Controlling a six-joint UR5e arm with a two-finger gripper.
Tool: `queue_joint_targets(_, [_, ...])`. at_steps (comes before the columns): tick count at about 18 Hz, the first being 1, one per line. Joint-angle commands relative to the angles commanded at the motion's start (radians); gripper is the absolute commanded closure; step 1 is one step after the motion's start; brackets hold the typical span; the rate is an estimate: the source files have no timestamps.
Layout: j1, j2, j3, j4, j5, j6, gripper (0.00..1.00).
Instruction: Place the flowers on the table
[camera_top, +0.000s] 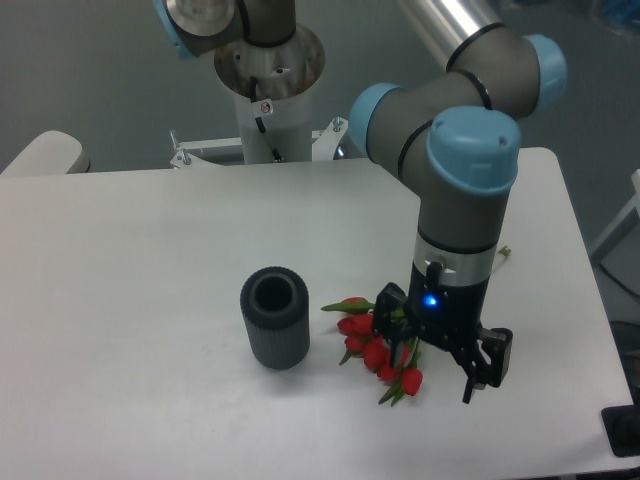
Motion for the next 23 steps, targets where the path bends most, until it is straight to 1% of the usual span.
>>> queue_joint_targets(7, [-0.005,0.026,-0.018,0.0,-0.052,0.002,0.04])
queue_joint_targets(11, [-0.009,0.026,-0.023,0.005,-0.052,0.012,0.01])
queue_joint_targets(23, [-0.014,0.029,-0.025,0.012,-0.051,0.014,0.01])
